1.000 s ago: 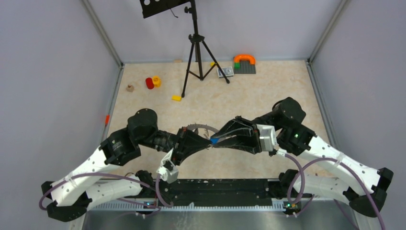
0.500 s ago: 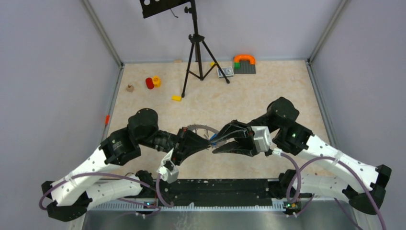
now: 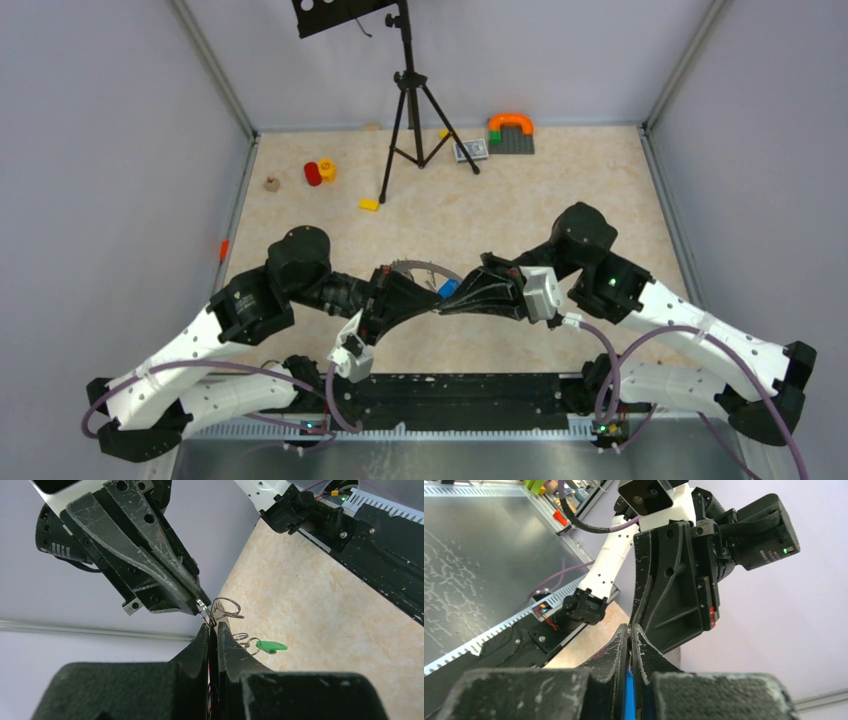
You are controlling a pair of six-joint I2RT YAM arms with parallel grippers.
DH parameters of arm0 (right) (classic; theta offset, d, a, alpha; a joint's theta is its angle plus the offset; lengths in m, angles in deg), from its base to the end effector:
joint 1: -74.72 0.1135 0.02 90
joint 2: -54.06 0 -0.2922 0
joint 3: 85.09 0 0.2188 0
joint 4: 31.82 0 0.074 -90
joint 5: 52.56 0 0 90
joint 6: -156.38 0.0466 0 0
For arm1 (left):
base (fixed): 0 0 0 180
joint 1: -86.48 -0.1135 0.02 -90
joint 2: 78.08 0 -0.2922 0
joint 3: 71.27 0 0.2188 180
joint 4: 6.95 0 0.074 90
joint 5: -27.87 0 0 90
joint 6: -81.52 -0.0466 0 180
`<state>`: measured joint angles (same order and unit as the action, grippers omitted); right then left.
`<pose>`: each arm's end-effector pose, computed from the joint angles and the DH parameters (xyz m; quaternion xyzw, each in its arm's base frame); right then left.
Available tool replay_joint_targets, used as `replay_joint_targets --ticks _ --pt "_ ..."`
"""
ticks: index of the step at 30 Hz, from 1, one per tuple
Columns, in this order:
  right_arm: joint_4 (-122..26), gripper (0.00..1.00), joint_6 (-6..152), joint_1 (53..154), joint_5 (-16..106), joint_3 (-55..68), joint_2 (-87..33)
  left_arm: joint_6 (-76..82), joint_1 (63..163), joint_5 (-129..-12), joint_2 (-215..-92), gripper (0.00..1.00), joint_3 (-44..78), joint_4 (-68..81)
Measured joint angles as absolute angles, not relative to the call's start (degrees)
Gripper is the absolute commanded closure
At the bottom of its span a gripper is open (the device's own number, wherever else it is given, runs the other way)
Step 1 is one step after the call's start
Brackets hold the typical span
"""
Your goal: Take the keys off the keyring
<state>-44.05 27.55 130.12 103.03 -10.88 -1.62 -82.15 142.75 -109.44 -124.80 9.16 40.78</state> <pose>0.0533 0.1520 0.4346 -0.6855 0.0860 0.4478 0.5676 0.0293 -0.1056 0.4221 0.7586 0.0817 -0.2273 0.6052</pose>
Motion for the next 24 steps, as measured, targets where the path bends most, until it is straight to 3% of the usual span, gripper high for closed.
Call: replay_joint_targets --ticks 4,9,11,13,15,16,24 --pt "-44.55 1.00 26.63 130.12 102.70 -10.59 -1.66 -82.15 142.75 -109.33 -124.87 0.98 9.16 41.02" --pt "-45.45 1.00 25.34 130.12 102.74 -10.40 -1.73 -81.87 142.79 -109.15 -124.80 0.83 9.16 41.04" --pt "-46.54 1.00 24.95 130.12 102.57 -9.65 -1.77 -81.41 142.81 -109.11 -124.56 0.72 9.16 40.71" --pt "-47.24 1.00 24.80 130.12 102.35 -9.00 -1.77 -80.73 142.81 -109.09 -123.99 0.53 9.14 40.08" --pt "-47.61 1.00 24.93 130.12 101.69 -8.73 -1.62 -79.99 142.79 -109.09 -123.12 0.12 9.11 38.77" --pt "-47.87 1.00 25.01 130.12 101.45 -8.73 -1.53 -79.09 142.79 -109.04 -122.46 0.03 9.05 38.09" --pt "-49.08 1.00 26.37 130.12 100.10 -8.73 1.03 -73.72 142.79 -109.00 -117.26 0.02 7.93 35.01"
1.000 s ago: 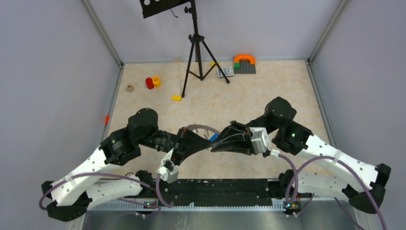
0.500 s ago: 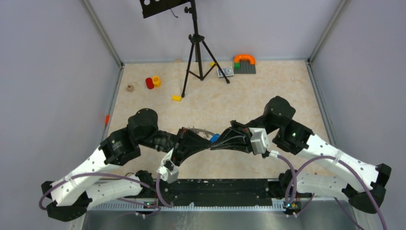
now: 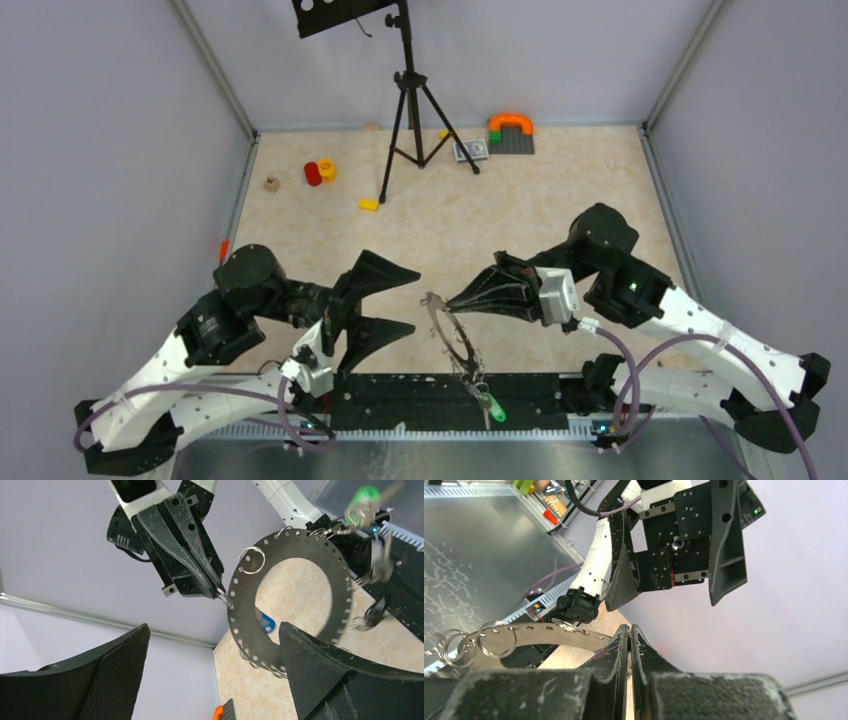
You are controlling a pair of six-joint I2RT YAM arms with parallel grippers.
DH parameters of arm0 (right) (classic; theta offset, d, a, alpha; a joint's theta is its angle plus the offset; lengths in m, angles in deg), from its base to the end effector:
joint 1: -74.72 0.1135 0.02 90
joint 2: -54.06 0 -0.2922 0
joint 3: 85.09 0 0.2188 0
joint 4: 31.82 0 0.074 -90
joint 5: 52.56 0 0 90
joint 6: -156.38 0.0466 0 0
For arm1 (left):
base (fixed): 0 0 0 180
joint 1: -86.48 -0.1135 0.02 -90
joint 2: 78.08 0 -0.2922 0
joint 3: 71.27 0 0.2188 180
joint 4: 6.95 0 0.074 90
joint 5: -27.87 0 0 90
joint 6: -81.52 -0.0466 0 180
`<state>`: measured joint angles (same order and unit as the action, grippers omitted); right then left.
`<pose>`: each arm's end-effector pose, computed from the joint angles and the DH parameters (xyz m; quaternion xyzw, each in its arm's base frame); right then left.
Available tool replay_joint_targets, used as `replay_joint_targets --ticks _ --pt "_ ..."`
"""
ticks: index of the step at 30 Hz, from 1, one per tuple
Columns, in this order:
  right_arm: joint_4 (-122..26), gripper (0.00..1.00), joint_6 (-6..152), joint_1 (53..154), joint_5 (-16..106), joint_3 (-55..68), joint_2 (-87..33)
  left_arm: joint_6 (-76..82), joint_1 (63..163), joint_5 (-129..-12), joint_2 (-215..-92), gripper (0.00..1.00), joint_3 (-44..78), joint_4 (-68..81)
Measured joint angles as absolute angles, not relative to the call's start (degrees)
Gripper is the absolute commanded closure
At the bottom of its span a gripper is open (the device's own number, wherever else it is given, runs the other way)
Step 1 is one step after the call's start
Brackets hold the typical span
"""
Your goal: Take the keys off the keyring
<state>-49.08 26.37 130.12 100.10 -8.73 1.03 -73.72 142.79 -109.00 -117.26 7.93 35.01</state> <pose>0.0455 0.1388 0.4437 -0.6827 0.0984 0.4296 0.5829 0.0088 -0.0745 0.4352 0.7107 0.0808 -0.2354 0.6580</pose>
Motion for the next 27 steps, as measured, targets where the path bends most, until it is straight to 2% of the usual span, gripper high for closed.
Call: replay_joint_targets --ticks 10,19,22,27 --pt "-41.67 1.00 34.13 130.12 103.38 -8.76 5.42 -60.45 142.79 -108.89 -112.21 0.02 3.08 27.25" --pt "-36.64 1.00 38.76 130.16 100.77 -9.24 5.36 -49.13 142.79 -112.61 -118.00 0.02 4.11 20.49" --pt "-37.56 1.00 39.24 130.18 96.95 -9.24 4.98 -42.92 142.79 -109.48 -119.14 0.02 4.33 18.15" --pt "-40.86 1.00 41.60 130.20 88.42 -9.24 4.09 -31.58 142.79 -97.28 -119.03 0.02 4.83 15.38"
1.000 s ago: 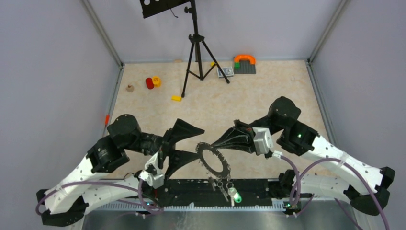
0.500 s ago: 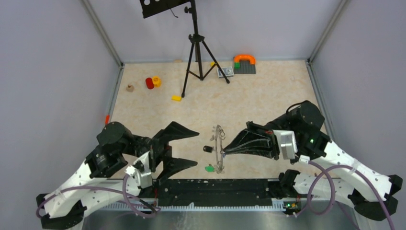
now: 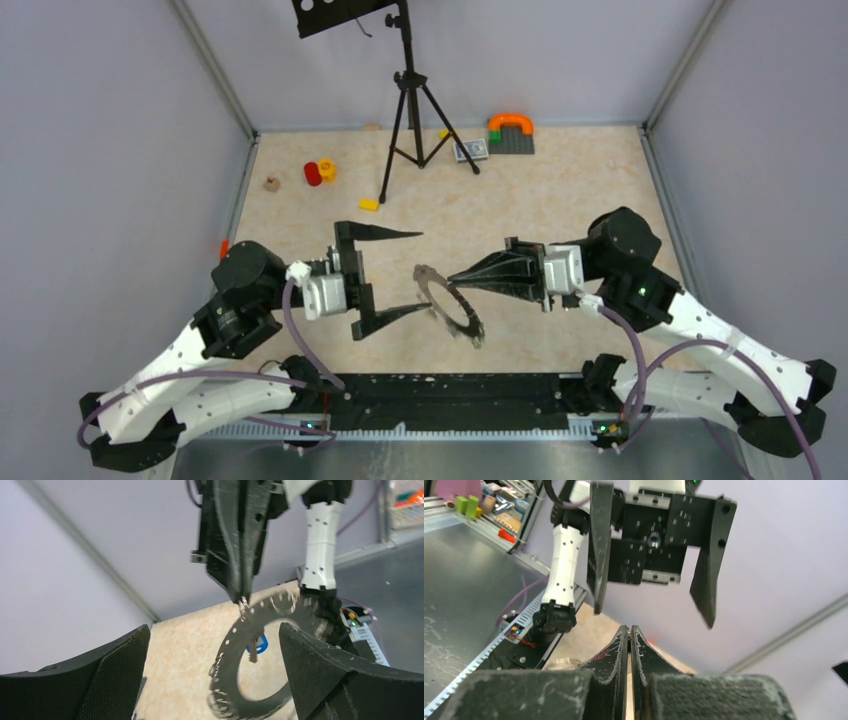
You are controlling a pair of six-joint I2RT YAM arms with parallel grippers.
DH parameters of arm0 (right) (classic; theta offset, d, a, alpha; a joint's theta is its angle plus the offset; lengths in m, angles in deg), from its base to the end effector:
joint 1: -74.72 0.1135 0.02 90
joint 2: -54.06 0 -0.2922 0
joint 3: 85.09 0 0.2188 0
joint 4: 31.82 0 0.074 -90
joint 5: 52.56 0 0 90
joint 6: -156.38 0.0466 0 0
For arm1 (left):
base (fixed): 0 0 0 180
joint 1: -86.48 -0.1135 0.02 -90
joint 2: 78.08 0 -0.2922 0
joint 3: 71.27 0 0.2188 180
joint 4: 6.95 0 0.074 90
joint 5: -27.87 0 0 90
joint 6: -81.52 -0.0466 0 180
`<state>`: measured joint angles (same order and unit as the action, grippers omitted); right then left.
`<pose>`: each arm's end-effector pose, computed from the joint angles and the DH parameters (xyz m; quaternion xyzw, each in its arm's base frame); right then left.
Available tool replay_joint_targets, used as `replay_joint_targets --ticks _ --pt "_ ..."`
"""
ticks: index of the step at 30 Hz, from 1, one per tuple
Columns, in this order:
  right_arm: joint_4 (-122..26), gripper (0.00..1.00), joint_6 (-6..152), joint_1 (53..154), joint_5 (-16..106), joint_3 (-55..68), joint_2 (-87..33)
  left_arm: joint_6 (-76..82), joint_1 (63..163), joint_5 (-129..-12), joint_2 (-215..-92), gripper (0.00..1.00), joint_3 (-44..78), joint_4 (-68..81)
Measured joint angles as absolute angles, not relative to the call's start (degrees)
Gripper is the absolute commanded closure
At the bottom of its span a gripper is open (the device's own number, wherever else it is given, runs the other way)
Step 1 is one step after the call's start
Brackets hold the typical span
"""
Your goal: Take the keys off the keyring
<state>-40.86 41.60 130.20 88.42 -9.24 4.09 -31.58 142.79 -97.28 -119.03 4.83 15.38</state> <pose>0.0426 0.1258 0.4627 -0.6109 0.1886 0.4392 0.6311 0.0262 -0.0877 0.4558 0.5614 0.3067 -0.3934 0.6602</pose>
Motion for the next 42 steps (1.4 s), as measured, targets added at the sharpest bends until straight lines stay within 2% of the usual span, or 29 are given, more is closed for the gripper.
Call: replay_joint_targets --ticks 6,24,42 --pt "-43.46 1.00 43.00 130.20 83.07 -9.24 3.56 -25.32 142.79 -86.68 -118.05 0.02 6.05 15.42" --pt "-47.15 1.00 54.30 130.20 64.54 -4.87 -0.92 -21.13 142.79 -83.06 -118.00 0.02 6.03 15.44" --pt "-47.35 1.00 57.78 130.20 62.35 -4.14 -3.50 -20.14 142.86 -78.62 -126.29 0.02 6.03 16.76"
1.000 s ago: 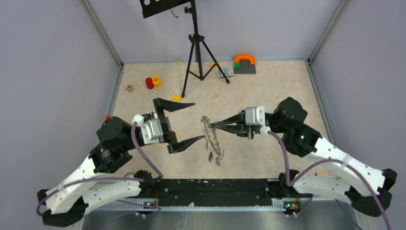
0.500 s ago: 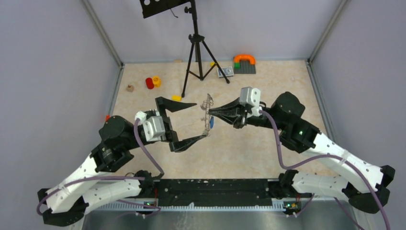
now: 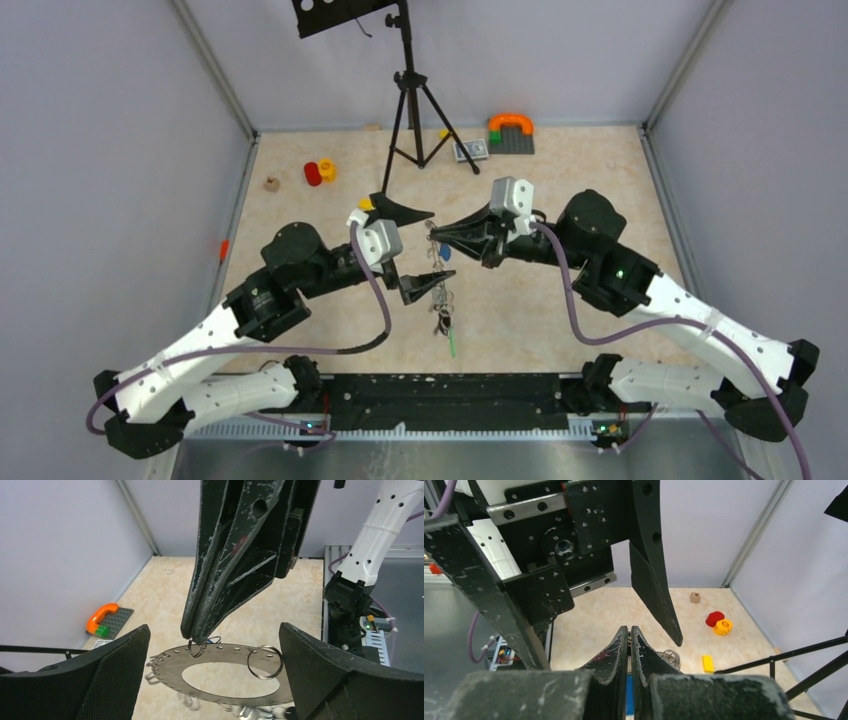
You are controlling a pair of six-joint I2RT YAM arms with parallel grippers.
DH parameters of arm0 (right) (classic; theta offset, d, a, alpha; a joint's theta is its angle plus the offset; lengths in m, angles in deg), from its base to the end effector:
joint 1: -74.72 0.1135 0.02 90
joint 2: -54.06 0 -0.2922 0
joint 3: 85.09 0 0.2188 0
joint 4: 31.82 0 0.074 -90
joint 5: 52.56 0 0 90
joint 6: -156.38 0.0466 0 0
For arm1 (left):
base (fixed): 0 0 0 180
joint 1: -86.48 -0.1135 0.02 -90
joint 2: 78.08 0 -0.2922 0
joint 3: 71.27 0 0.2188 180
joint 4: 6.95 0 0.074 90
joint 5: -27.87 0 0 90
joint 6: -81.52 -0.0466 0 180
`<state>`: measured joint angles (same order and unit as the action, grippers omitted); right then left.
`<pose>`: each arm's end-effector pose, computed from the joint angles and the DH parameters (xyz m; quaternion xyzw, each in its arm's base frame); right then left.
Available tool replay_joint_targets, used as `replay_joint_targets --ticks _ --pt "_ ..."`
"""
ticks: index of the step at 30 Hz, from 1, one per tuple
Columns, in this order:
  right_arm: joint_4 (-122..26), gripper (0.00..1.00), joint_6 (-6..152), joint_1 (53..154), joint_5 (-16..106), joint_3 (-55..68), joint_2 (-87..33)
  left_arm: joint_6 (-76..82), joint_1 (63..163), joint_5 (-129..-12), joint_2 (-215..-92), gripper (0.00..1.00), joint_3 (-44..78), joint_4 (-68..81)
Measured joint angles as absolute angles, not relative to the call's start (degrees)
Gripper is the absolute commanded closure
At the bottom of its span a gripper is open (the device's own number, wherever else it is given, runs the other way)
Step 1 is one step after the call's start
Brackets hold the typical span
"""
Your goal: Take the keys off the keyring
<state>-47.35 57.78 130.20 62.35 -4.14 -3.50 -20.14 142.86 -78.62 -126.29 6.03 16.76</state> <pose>0.0854 0.1588 0.4629 -0.4782 0.4575 0.4228 0.6191 0.0635 -0.1194 0.4489 0.4606 0.4928 -0.3677 0.6401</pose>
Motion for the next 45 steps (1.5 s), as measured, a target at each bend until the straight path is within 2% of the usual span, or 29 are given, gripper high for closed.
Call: replay_joint_targets --ticks 22,32,45 --pt "-48.55 1.00 58.54 130.20 60.10 -4.14 -3.47 -20.43 142.90 -69.55 -124.41 0.02 5.88 20.30" --pt "-49.64 1.00 58.48 130.20 57.98 -4.14 -3.47 -20.08 142.90 -73.29 -121.11 0.02 3.54 20.10" --pt "-48.86 1.00 58.48 130.20 61.89 -4.25 -3.23 -16.01 142.90 -77.63 -126.46 0.02 2.16 15.99"
